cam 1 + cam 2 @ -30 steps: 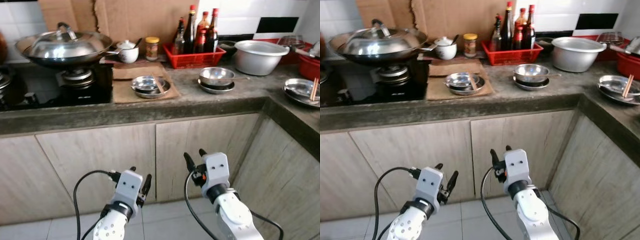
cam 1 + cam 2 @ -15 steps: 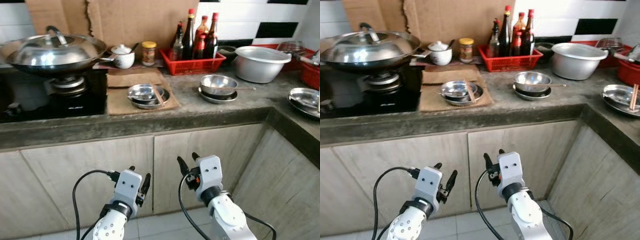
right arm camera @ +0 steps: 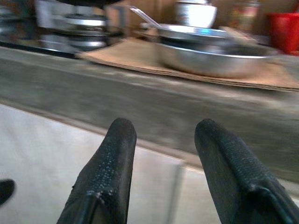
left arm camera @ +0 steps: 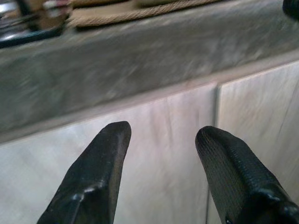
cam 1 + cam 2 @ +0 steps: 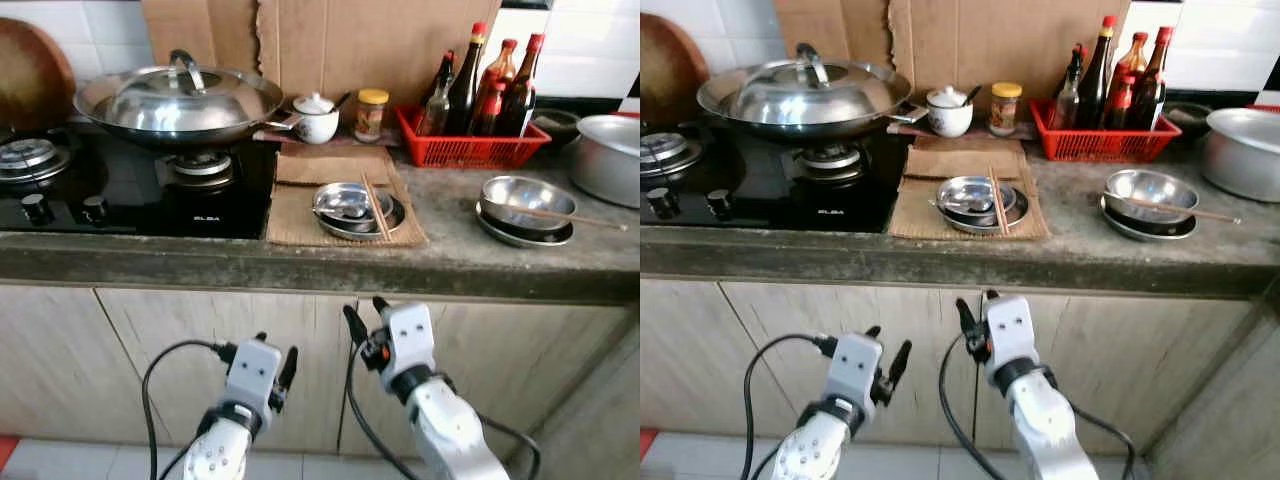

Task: Kitchen organization

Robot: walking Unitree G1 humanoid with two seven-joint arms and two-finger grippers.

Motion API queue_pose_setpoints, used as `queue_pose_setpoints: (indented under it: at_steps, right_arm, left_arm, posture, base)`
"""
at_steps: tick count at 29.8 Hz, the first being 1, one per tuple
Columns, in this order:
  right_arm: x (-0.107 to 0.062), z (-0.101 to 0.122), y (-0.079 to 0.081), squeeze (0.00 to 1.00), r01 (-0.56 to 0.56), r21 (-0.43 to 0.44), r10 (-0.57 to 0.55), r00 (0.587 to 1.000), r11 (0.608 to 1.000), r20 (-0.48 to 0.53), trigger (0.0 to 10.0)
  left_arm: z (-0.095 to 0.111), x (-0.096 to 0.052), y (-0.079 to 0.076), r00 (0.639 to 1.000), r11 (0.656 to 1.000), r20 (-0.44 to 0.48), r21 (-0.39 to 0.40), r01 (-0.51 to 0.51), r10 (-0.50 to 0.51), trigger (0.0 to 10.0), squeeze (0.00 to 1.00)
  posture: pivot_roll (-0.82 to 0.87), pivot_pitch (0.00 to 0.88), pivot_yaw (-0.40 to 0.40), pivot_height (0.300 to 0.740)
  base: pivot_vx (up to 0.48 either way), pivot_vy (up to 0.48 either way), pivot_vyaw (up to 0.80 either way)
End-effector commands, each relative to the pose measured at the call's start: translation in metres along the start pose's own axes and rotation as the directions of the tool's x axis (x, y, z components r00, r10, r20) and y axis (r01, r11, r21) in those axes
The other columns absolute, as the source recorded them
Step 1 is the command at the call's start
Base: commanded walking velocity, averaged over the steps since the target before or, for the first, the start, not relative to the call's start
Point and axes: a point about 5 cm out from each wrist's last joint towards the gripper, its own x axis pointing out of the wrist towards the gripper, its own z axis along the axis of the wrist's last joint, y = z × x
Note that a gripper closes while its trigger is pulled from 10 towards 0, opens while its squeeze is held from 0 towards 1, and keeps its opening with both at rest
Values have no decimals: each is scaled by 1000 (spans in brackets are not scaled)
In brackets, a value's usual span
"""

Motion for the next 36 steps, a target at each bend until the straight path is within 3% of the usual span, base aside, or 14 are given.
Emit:
queue_pose_setpoints:
  at_steps: [1,7,8,9,17,18,19,26,36]
  right_arm:
    - [-1,-5,-11,0,39,-8,-39,999,999,-18,10000]
    - [0,-4,-14,0,37,-25,-37,999,999,-13,10000]
    - [1,-3,-14,776,25,-29,-25,1000,999,-11,10000]
    - [1,-3,-14,1000,24,-31,-24,1000,999,-10,10000]
    - [8,4,-15,1000,22,-71,-20,1000,997,23,10000]
    - [10,7,-16,43,27,-82,-24,999,996,31,10000]
    - [12,8,-17,0,37,-86,-34,999,996,38,10000]
    - [23,18,-23,0,68,-90,-63,996,994,62,10000]
    - [40,29,-17,0,71,-93,-62,993,993,99,10000]
  left_arm:
    - [5,2,-7,999,1000,19,-7,27,-27,10000,0]
    - [3,2,-8,999,999,6,-21,32,-32,10000,0]
    - [3,2,-8,1000,999,4,-22,30,-30,10000,0]
    - [3,2,-8,1000,999,3,-22,29,-29,10000,0]
    - [6,4,-10,999,999,20,-27,36,-35,10000,0]
    - [7,5,-11,999,999,26,-26,41,-40,10000,0]
    - [8,5,-11,999,999,30,-26,43,-42,10000,0]
    - [11,5,-13,998,998,48,-30,52,-51,10000,0]
    - [14,3,-18,996,997,62,-24,72,-70,10000,0]
  posture:
    - [46,0,-44,740]
    - [46,0,-43,740]
    - [46,0,-45,740]
    - [46,0,-45,740]
    - [41,0,-47,740]
    - [41,0,-46,740]
    - [41,0,-46,740]
    - [45,0,-51,740]
    - [51,0,-52,740]
  base:
    - [322,0,0]
    - [0,0,0]
    - [0,0,0]
    - [0,0,0]
    - [0,0,0]
    - [0,0,0]
    - [0,0,0]
    - [0,0,0]
    - [0,0,0]
